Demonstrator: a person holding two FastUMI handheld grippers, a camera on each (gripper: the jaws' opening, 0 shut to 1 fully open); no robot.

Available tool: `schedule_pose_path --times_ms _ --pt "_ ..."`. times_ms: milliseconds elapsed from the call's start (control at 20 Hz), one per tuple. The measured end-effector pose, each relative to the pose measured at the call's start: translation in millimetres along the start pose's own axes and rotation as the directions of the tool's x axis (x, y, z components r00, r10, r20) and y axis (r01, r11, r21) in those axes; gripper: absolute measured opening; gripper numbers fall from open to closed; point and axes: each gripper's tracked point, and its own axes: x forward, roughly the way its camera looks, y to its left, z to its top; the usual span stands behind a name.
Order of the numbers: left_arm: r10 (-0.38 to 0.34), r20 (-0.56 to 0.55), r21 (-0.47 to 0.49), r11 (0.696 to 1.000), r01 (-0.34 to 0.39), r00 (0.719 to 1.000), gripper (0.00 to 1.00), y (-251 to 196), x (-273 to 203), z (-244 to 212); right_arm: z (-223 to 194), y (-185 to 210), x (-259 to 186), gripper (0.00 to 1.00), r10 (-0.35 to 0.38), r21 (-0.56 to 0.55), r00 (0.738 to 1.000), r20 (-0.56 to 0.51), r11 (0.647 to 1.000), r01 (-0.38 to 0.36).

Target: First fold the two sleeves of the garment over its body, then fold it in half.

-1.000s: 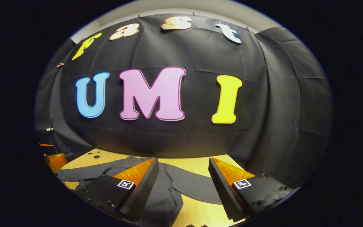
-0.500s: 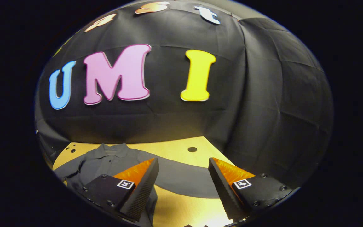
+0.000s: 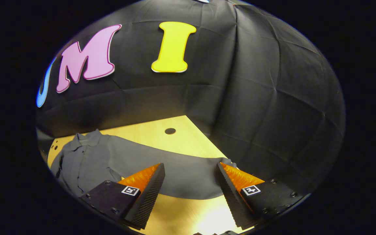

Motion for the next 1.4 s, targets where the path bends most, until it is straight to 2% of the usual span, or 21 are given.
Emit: schedule_pose_path --times_ms 150,350,550,850,1150,1400 --pt "-0.022 -0.005 0.025 0.999 0.022 1.0 0.96 -10.5 2.5 -1.2 -9.9 -16.0 17.4 0.98 -0.017 0.039 0.999 -0.042 0.999 0.018" --pt "-0.064 -0.022 0.061 0.996 0.065 0.998 0.96 -24.1 6.4 -4.0 -29.4 -45.5 42.8 0.98 -0.079 0.083 0.993 -0.091 0.993 0.086" --pt "-0.085 -0.053 0.084 0.993 0.089 0.995 0.96 -30.9 16.2 -6.9 -52.7 -66.0 78.3 0.98 -0.135 0.099 0.974 -0.18 0.983 0.155" --pt "-0.103 -0.06 0.109 0.988 0.109 0.993 0.96 -43.6 35.6 0.9 -79.7 -94.2 104.4 0.98 -0.194 0.091 0.947 -0.256 0.971 0.223" --pt "-0.138 -0.076 0.132 0.98 0.147 0.988 0.98 -55.7 46.2 -0.4 -103.9 -98.1 119.9 0.98 -0.185 0.07 0.919 -0.348 0.972 0.222" --pt "-0.144 -0.073 0.15 0.977 0.154 0.987 0.99 -57.0 48.7 0.2 -104.0 -105.2 120.2 0.96 -0.14 0.164 0.916 -0.376 0.963 0.214"
